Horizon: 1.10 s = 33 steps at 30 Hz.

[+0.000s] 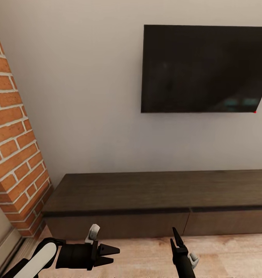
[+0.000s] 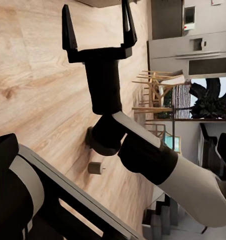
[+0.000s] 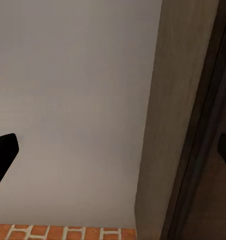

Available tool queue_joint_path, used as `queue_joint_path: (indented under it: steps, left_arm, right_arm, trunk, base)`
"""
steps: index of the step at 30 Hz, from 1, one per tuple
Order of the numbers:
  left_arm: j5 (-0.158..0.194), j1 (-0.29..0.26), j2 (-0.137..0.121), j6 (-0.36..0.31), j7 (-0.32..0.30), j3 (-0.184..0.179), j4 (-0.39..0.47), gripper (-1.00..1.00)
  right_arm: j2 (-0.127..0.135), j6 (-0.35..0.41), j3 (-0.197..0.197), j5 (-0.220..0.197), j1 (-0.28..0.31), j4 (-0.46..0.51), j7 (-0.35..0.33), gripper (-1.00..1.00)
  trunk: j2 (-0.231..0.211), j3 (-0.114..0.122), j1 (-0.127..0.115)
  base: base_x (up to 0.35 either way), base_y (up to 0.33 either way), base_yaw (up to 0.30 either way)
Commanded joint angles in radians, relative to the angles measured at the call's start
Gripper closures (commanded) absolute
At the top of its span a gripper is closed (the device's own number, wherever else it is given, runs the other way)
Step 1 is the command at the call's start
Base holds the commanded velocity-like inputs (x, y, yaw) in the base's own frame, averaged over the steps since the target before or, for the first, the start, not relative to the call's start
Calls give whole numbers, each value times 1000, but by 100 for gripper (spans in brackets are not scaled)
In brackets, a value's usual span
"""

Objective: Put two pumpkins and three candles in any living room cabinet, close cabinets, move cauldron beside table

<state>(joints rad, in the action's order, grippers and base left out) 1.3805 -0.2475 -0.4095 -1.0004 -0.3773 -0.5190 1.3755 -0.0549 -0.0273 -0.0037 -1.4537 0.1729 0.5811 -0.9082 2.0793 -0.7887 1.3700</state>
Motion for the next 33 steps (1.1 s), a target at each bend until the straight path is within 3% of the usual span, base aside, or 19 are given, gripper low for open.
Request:
queue_joint_path:
  steps: [1,26,30,33]
  left_arm:
    - [-5,-1,-1,0,-8,-1,0,-100]
    - [-2,-1,-6,-1,-11,17,12,-100]
    - [-1,-1,-7,-1,-16,44,17,-100]
    - [-2,-1,-8,-1,-53,71,19,-100]
  right_arm:
    - [0,-2,-1,-1,1,0,-5,-100]
    - [1,6,-4,-4,1,2,-44,-100]
    - [0,6,-4,-4,1,2,-44,-100]
    - [-1,6,-4,-4,1,4,-44,-100]
  trunk:
    - [8,-4,4]
    - [183,-83,100]
    - [211,-95,115]
    - [232,-104,126]
  base:
    - [0,0,0]
    - [0,0,0]
    - [0,0,0]
    - [0,0,0]
